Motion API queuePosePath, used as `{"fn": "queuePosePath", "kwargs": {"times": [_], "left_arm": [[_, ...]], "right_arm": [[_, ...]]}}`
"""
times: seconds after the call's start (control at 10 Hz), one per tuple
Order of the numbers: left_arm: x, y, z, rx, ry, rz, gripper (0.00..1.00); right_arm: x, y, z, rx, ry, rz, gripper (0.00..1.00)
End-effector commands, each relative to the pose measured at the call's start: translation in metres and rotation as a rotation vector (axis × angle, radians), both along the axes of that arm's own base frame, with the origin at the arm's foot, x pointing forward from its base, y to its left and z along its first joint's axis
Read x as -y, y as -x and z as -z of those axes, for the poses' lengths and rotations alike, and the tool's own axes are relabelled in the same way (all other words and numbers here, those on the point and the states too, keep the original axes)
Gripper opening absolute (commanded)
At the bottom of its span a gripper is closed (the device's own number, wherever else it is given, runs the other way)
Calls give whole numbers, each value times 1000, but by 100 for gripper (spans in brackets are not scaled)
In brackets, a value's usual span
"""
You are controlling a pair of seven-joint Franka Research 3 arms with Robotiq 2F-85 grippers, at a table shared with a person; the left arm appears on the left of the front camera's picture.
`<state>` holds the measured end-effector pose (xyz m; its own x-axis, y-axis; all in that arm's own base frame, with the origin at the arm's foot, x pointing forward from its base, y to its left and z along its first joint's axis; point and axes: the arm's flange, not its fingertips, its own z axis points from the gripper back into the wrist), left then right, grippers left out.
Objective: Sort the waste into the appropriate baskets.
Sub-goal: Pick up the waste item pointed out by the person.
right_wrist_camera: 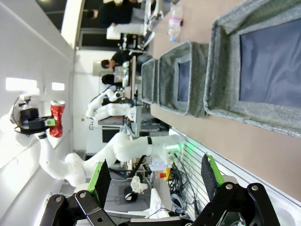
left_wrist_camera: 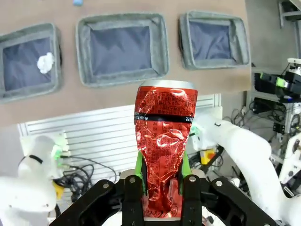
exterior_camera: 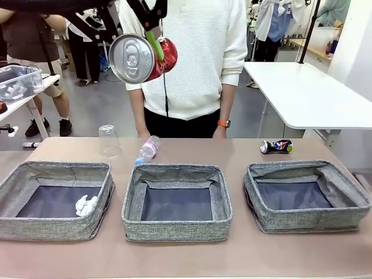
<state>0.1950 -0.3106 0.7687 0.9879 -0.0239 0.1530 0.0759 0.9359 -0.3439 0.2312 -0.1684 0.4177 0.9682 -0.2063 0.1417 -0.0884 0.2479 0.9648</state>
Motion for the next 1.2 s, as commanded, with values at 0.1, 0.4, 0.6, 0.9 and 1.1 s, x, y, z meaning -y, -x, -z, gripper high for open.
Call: {"fn": "queuePosePath", "kwargs": {"times": [0.1,0.4,0.6,0.9,1.1], "left_arm": [[4,-16,-13,-34,113,-104,31],[-2,-49,-20,48,218,-261,31],[-5,-62,-14,79,219,-309,31],[-7,-66,-23,59,228,-275,31],[-7,-66,-23,59,228,-275,31]], "right_arm": [[1,-2,-3,-5,1,8,100],[1,-2,-3,-5,1,8,100],[1,-2,-3,-5,1,8,100],[1,-2,-3,-5,1,8,100],[1,-2,-3,-5,1,8,100]]}}
